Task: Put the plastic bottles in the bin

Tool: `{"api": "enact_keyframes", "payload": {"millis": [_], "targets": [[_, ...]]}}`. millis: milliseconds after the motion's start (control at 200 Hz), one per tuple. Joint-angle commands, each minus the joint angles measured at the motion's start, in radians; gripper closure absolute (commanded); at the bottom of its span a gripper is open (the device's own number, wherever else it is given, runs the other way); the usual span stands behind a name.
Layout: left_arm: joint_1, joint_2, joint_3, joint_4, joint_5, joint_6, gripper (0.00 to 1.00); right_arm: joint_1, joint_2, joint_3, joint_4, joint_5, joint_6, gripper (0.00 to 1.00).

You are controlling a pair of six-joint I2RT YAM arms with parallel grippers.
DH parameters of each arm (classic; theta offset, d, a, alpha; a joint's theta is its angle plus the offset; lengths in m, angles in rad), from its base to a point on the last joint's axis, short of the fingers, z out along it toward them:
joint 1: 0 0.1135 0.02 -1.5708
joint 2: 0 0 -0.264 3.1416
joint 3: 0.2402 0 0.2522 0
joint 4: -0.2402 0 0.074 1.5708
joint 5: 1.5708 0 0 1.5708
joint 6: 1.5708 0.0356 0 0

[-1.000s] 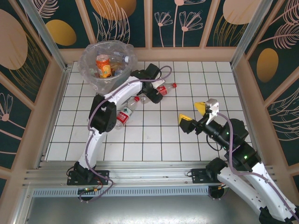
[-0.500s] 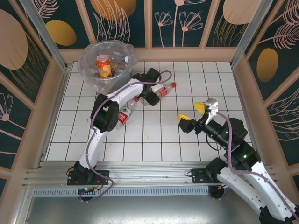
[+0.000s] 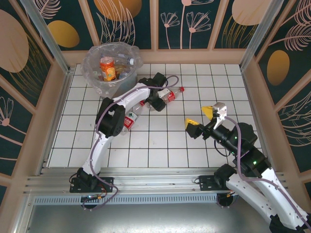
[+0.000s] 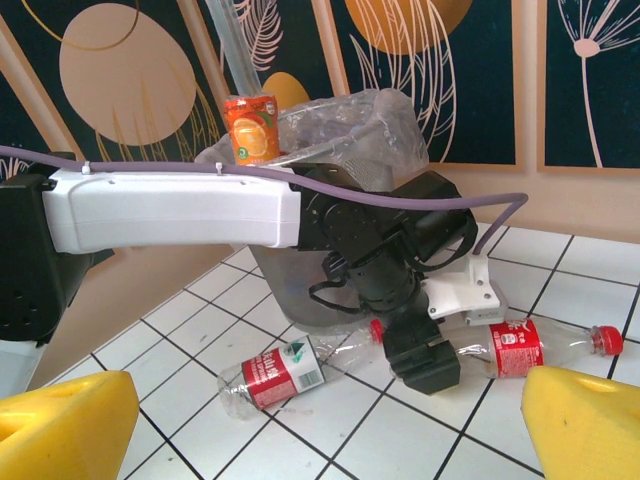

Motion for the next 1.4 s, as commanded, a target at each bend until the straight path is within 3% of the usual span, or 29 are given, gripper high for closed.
{"api": "enact_keyframes", "payload": {"millis": [0, 540, 756, 941, 1121, 1396], "targets": [[0.001, 0.017, 0.003, 0.0, 0.046, -0.028, 0.39, -0.008, 0.003, -0.002, 0.005, -0.018, 0.019, 0.01], [0.0, -0.205, 0.044, 0.186, 0.398, -0.199, 0.44, -0.01, -0.006, -0.006, 0.01, -0.038, 0.017, 0.01], [0.001, -0.327, 0.115, 0.217, 0.41, -0.292, 0.45, -0.01, -0.011, -0.006, 0.016, -0.043, 0.015, 0.01], [0.005, -0.439, 0.169, 0.204, 0.31, -0.345, 0.45, -0.011, -0.009, -0.008, 0.018, -0.049, 0.015, 0.01], [0.023, -0.562, 0.149, 0.167, 0.099, -0.34, 0.45, -0.012, -0.009, -0.008, 0.019, -0.055, 0.015, 0.01], [0.18, -0.771, -0.006, 0.13, -0.059, -0.376, 0.45, -0.013, -0.007, -0.008, 0.021, -0.061, 0.016, 0.01]]}}
